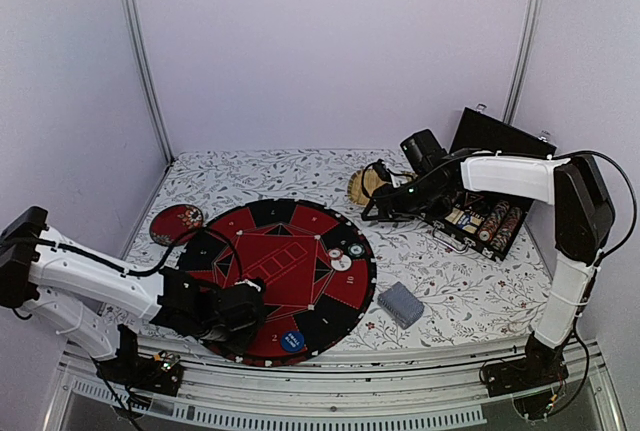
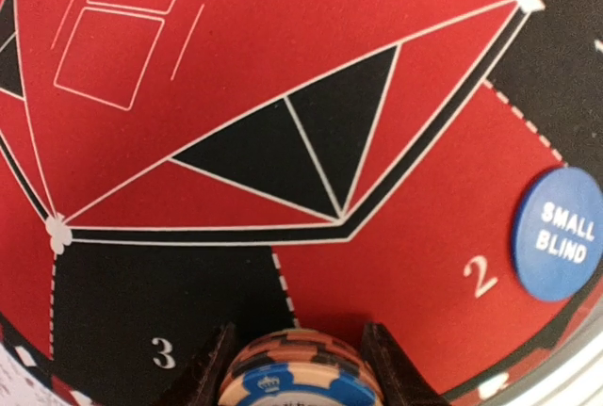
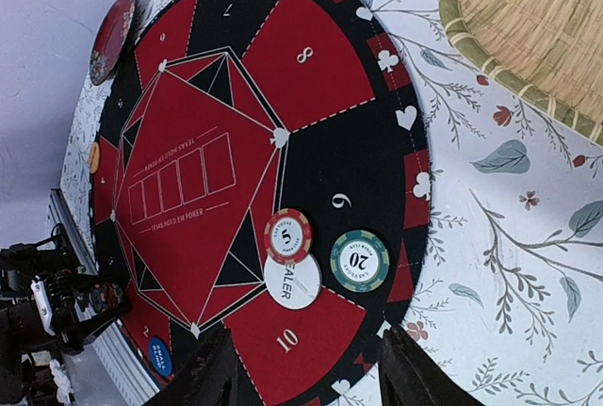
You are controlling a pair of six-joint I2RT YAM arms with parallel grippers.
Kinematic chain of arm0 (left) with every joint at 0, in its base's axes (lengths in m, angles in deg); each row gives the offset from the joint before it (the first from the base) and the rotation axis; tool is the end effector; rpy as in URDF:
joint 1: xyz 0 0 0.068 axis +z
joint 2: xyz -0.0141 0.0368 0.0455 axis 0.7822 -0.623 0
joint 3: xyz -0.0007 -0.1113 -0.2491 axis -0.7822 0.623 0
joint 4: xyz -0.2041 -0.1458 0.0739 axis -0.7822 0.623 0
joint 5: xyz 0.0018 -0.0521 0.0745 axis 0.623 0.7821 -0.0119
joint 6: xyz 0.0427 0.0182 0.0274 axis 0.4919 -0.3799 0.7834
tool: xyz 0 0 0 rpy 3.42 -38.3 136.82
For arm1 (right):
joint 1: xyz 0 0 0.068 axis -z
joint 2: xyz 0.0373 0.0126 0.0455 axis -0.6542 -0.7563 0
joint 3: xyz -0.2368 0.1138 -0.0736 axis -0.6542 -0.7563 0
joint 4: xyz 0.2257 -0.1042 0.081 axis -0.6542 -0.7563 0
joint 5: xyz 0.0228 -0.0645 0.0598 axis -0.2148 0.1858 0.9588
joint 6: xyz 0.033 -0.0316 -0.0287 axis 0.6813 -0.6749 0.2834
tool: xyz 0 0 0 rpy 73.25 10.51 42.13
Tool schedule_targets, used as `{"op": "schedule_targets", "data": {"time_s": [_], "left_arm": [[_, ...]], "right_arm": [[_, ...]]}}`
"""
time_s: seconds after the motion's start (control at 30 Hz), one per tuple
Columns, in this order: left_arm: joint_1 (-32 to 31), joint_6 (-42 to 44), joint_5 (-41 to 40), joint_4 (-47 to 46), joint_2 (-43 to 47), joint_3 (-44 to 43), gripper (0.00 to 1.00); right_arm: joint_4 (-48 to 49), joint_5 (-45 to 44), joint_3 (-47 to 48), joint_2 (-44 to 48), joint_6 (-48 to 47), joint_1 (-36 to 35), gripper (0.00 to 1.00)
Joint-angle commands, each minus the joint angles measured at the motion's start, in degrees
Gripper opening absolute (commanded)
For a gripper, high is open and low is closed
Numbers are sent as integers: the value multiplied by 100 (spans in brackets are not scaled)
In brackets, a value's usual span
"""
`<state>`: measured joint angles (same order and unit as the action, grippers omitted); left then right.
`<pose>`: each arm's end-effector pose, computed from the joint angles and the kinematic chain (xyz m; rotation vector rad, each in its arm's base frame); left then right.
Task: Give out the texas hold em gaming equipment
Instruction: Place the poker chips pile at the small blind area.
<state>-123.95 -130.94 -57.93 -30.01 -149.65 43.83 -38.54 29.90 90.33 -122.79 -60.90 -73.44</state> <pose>0.0766 -0.2027 0.1411 0.5998 2.6416 -0.0764 0.3302 0.2298 0.2203 -0.5481 2.5723 0.9060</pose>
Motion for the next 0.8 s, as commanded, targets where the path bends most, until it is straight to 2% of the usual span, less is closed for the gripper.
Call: {"op": "schedule_targets", "data": {"time_s": [0.0, 0.07, 0.3, 0.37, 0.5, 0.77], "left_arm": [[-434, -866, -668, -177, -211, 8, 15], [-553, -1093, -796, -24, -331, -97, 15], [-662, -1370, -391, -104, -410, 91, 19], [-670, -1372, -267, -151, -254, 186, 27], [-670, -1411, -156, -316, 16, 401, 48], [-660, -1267, -106, -206, -94, 330, 68]], "right_arm": [[-57, -28, 78, -20, -51, -32, 53], [-59, -22, 78, -3, -51, -29, 53], [-60, -13, 48, 32, -60, -29, 53], [-75, -14, 43, 20, -60, -30, 53], [-95, -103, 34, 10, -60, -68, 53], [-279, -432, 263, -186, -85, -288, 53]]}}
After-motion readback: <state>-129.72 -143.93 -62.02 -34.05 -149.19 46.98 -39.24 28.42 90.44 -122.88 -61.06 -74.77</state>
